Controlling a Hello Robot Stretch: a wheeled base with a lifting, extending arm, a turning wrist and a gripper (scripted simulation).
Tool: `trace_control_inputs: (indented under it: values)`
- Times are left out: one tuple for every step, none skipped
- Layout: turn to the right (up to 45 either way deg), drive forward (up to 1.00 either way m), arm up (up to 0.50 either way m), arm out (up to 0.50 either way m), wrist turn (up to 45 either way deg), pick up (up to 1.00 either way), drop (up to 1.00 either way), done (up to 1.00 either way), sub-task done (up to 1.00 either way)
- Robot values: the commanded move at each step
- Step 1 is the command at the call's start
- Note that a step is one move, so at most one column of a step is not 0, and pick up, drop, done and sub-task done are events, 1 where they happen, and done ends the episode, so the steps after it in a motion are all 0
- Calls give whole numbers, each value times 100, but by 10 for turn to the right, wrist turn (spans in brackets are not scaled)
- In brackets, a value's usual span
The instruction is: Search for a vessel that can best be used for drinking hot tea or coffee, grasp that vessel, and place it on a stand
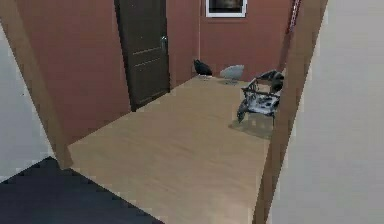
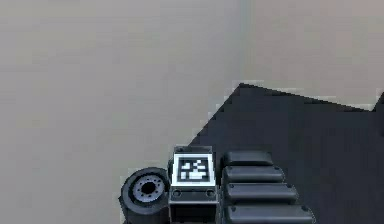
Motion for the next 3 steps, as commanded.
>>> trace_control_inputs:
  values:
    - [0, 35, 0, 0, 0, 0, 0, 0, 0]
    - [90, 0, 0, 0, 0, 0, 0, 0, 0]
    - [0, 65, 0, 0, 0, 0, 0, 0, 0]
